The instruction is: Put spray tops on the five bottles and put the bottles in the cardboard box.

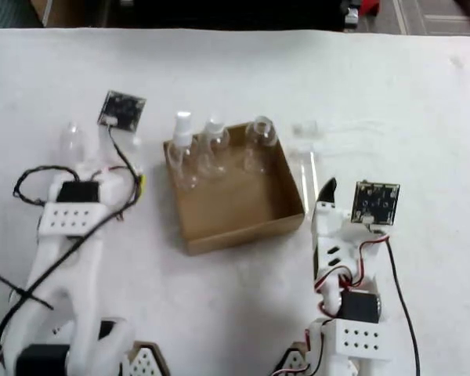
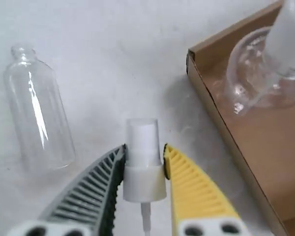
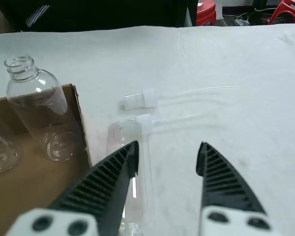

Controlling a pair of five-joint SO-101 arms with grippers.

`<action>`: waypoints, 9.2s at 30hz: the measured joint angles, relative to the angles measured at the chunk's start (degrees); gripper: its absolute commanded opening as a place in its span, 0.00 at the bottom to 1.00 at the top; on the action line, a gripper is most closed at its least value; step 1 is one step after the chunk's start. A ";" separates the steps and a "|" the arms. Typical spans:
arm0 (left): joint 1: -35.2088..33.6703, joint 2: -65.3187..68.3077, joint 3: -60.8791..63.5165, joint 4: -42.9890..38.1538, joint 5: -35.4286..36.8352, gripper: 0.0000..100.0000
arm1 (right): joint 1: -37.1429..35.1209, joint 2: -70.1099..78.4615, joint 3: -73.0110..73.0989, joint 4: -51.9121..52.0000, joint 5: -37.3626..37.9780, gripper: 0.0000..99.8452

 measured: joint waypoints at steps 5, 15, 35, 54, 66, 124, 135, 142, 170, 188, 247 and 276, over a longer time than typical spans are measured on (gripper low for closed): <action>0.00 10.29 0.00 -0.88 0.00 0.05 | 0.00 0.00 0.00 0.00 0.00 0.17; 2.29 20.40 -1.85 -1.23 0.00 0.17 | 0.00 0.00 0.00 0.00 0.00 0.17; 2.46 21.27 -19.52 17.14 -0.09 0.21 | 0.00 0.00 0.00 0.00 0.09 0.17; -0.70 50.11 -40.35 30.07 -2.20 0.21 | 0.00 0.00 0.00 0.00 4.57 0.17; -0.62 50.20 -41.05 30.51 -4.04 0.13 | 0.00 0.00 0.00 0.00 4.57 0.17; 35.43 -6.86 -30.51 -18.81 11.69 0.04 | 0.00 0.00 0.79 0.00 5.10 0.17; 35.52 0.70 -18.37 -46.86 11.96 0.04 | 0.00 0.00 2.81 -3.08 5.10 0.17; 35.60 4.84 -18.29 -47.91 12.48 0.04 | 0.00 0.00 4.22 -6.42 5.10 0.17; 34.37 5.01 -21.01 -40.88 19.87 0.04 | 0.00 0.00 4.22 -6.51 5.10 0.17; 33.32 5.01 -21.10 -40.88 19.87 0.04 | 0.00 0.00 4.22 -6.51 5.10 0.17; 32.18 22.59 -20.13 -46.07 19.87 0.13 | 0.00 0.00 4.22 -6.51 5.27 0.17; 32.18 17.76 -22.24 -27.78 20.04 0.15 | 0.00 0.00 4.22 -6.51 5.27 0.17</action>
